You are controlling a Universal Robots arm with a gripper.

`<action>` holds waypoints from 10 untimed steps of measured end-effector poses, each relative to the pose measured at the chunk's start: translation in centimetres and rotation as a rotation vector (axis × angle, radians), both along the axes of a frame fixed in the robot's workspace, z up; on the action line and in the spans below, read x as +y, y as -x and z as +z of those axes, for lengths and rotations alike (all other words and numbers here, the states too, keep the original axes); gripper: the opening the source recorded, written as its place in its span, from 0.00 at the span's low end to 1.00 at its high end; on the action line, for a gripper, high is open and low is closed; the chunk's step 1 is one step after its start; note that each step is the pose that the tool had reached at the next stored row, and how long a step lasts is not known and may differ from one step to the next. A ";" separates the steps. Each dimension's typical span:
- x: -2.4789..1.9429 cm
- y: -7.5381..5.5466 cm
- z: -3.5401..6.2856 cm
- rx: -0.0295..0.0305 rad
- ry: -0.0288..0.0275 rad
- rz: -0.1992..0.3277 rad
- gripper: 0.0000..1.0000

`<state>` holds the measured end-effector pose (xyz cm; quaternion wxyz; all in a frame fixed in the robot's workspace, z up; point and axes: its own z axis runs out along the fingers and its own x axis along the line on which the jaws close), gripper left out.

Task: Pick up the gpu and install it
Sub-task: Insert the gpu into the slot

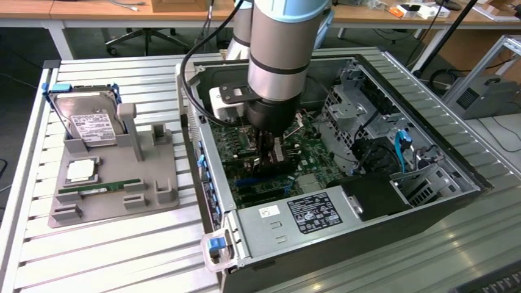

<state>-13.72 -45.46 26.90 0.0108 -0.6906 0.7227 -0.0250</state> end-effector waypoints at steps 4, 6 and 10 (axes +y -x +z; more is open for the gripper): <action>0.00 0.0 -0.13 -0.0003 -0.0004 0.000 0.27; 0.00 0.0 -0.29 0.0000 -0.0001 0.000 0.27; 0.00 0.0 -0.62 0.0000 -0.0001 0.000 0.27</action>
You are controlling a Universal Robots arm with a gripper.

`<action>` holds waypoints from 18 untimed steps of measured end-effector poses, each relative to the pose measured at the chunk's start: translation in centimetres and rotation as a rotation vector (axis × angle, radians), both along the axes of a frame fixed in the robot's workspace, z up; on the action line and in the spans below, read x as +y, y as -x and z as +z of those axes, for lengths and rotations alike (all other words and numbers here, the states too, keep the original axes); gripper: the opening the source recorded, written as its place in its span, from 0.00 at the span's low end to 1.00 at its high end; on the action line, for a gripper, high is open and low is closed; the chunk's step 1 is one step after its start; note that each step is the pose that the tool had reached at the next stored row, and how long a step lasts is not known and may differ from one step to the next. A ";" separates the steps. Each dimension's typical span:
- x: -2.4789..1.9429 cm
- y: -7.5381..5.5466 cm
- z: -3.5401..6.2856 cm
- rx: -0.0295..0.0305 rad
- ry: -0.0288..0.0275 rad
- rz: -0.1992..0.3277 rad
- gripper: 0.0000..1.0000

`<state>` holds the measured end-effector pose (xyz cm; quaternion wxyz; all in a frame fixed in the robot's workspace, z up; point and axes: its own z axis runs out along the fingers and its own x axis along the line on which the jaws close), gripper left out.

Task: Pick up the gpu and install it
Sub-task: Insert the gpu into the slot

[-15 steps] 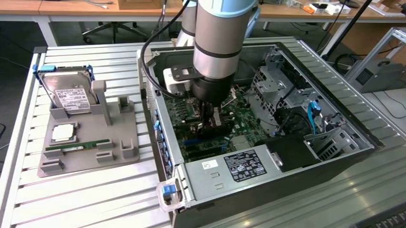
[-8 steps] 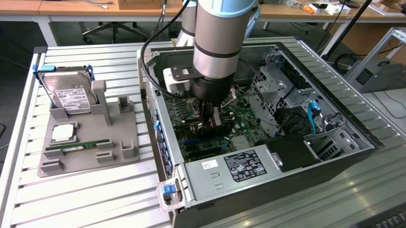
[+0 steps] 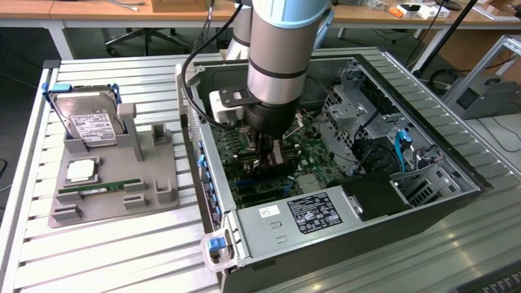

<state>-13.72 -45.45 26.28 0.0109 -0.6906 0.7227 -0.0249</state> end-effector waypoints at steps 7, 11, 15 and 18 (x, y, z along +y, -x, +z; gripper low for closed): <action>0.00 0.0 -0.04 0.0000 -0.0002 0.000 0.27; 0.00 0.0 -0.04 -0.0001 -0.0004 0.000 0.27; 0.01 -0.1 0.31 0.0001 -0.0001 0.000 0.27; 0.23 0.0 0.29 0.0000 -0.0003 0.007 0.27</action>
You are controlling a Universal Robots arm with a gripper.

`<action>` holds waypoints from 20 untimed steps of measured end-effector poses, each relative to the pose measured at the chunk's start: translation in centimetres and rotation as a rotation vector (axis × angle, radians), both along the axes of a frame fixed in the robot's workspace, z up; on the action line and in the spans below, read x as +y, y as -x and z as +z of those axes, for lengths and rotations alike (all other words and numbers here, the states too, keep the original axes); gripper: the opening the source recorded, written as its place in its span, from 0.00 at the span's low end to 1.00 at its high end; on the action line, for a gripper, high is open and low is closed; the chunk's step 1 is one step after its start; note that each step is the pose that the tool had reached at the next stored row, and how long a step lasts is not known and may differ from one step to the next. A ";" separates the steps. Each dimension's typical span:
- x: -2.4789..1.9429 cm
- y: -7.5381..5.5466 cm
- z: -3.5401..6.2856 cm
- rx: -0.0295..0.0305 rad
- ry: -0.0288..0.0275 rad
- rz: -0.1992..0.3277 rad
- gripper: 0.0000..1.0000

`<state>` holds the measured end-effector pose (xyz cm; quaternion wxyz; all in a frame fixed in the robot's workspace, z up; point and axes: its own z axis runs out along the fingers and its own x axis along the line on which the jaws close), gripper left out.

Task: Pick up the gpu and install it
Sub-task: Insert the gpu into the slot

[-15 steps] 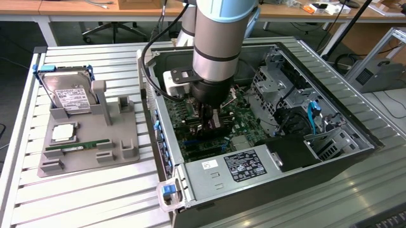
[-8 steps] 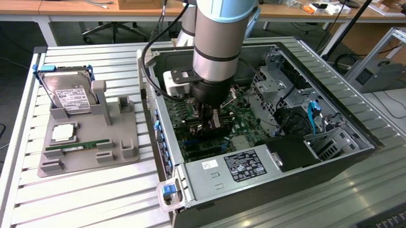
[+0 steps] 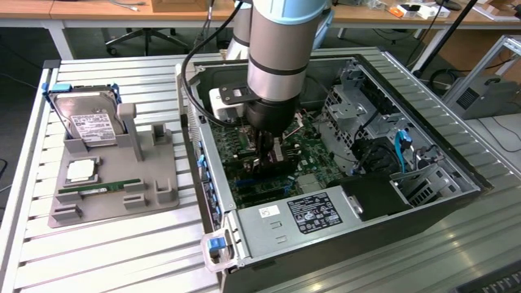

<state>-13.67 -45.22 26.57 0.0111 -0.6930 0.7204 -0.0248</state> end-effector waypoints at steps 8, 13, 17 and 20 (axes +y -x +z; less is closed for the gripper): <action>0.10 0.0 -0.12 -0.0001 -0.0001 0.035 0.27; 0.10 0.0 -0.32 0.0001 0.0001 0.035 0.27; 0.10 0.0 -0.44 0.0003 0.0002 0.035 0.27; 0.10 0.0 -0.52 0.0001 -0.0022 0.035 0.27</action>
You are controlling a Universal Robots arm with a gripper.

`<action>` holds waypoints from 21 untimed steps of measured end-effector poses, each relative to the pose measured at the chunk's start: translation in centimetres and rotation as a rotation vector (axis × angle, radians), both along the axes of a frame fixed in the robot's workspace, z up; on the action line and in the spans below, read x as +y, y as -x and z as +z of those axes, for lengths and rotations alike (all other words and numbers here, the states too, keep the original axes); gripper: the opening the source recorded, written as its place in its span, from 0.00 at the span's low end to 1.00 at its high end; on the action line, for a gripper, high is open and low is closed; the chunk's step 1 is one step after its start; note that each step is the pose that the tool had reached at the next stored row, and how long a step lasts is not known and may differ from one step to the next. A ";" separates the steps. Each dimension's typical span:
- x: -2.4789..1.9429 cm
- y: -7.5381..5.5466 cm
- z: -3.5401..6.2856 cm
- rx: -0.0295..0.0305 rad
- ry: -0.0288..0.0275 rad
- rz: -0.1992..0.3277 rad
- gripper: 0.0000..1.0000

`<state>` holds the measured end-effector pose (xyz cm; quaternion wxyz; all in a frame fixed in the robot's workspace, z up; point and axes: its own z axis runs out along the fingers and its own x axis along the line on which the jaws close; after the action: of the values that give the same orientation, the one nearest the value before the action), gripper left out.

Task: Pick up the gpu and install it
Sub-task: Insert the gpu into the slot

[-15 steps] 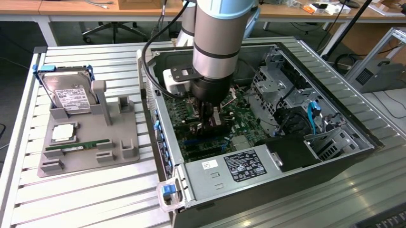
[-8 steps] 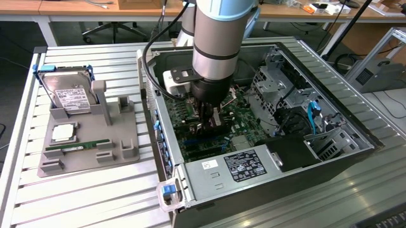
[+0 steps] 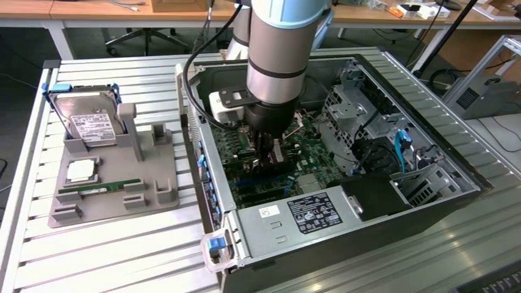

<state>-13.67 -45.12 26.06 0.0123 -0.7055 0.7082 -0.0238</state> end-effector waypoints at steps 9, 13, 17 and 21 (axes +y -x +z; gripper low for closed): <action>0.00 -0.1 -0.28 0.0000 -0.0060 0.000 0.27; 0.00 -0.1 -0.28 -0.0001 -0.0061 0.000 0.27; 0.00 -0.1 -0.29 0.0000 -0.0061 0.000 0.27; 0.00 -0.1 -0.40 0.0001 -0.0061 0.000 0.27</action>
<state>-13.59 -45.12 25.66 0.0144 -0.7054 0.7083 -0.0216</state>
